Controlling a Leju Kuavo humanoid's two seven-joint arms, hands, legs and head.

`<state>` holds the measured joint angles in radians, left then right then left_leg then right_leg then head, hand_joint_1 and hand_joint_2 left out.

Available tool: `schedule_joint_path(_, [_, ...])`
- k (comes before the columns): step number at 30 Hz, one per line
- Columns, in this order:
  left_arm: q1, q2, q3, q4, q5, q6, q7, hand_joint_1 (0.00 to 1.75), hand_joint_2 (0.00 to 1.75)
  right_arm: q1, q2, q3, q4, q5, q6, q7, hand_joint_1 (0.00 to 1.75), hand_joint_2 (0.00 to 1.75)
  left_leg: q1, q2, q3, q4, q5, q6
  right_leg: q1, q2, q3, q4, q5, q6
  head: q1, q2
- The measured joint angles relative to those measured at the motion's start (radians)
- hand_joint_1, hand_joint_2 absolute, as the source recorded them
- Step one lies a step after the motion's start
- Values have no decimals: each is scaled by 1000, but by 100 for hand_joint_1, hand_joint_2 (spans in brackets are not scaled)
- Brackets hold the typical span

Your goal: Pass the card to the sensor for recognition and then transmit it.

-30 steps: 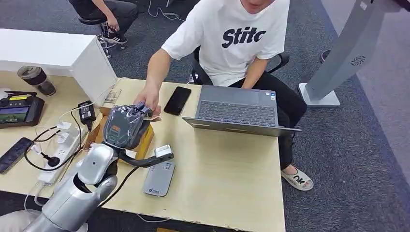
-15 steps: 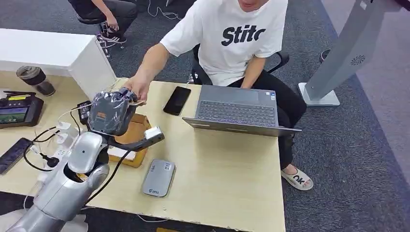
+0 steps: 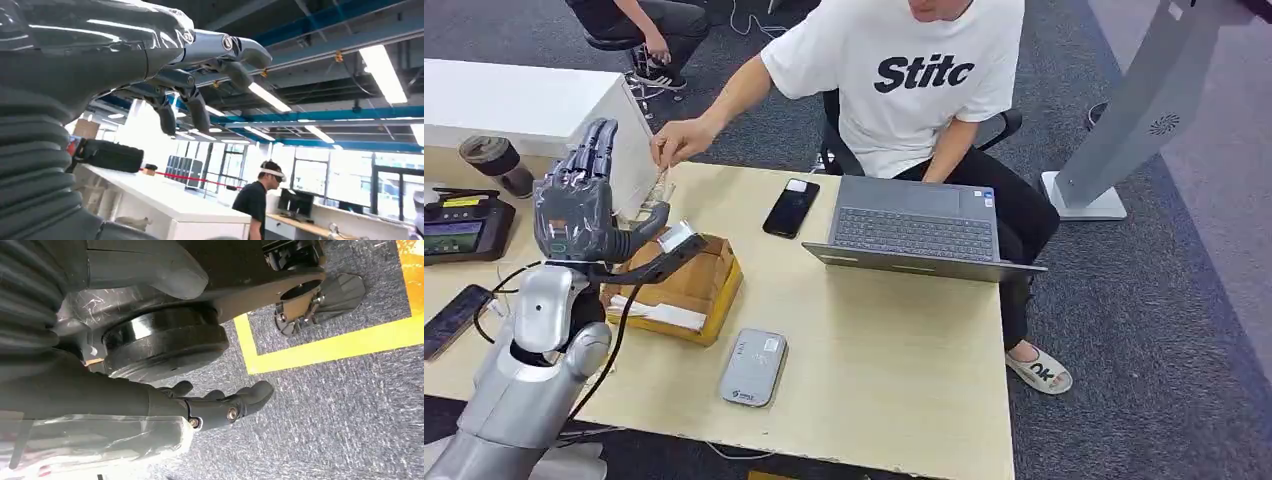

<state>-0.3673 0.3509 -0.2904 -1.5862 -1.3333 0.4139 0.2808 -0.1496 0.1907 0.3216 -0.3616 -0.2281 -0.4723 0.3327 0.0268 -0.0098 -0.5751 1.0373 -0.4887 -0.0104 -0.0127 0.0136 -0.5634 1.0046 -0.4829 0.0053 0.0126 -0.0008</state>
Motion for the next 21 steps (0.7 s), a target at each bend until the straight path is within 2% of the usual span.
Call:
schedule_joint_path(5, [30, -6, 35, -13, -4, 6, 0, 0, 0, 1, 0, 0, 1, 0, 0, -4, 0, 175, 0, 0, 0, 0, 0, 0, 0, 0, 0, 0, 0, 0, 0, 0])
schedule_joint_path(10, [61, -12, 63, -38, 18, 45, -41, 0, 0, 1, 0, -6, 4, -8, 0, 2, 0, 175, 0, 0, 0, 0, 0, 0, 0, 0, 0, 0, 0, 0, 0, 0])
schedule_joint_path(17, [92, -17, 82, -64, 27, 56, -51, 0, 0, 0, 0, -13, 7, -8, 0, 2, 0, 175, 0, 0, 0, 0, 0, 0, 0, 0, 0, 0, 0, 0, 0, 0])
schedule_joint_path(18, [93, -17, 84, -66, 28, 56, -51, 0, 175, 0, 0, -14, 7, -8, 0, 2, 0, 175, 0, 0, 0, 0, 0, 0, 0, 0, 0, 0, 0, 0, 0, 0])
schedule_joint_path(21, [102, -19, 88, -72, 66, 79, -75, 0, 175, -1, 0, -18, 8, -19, 0, 2, 0, 175, 0, 0, 0, 0, 0, 0, 0, 0, 0, 0, 0, 0, 0, 0])
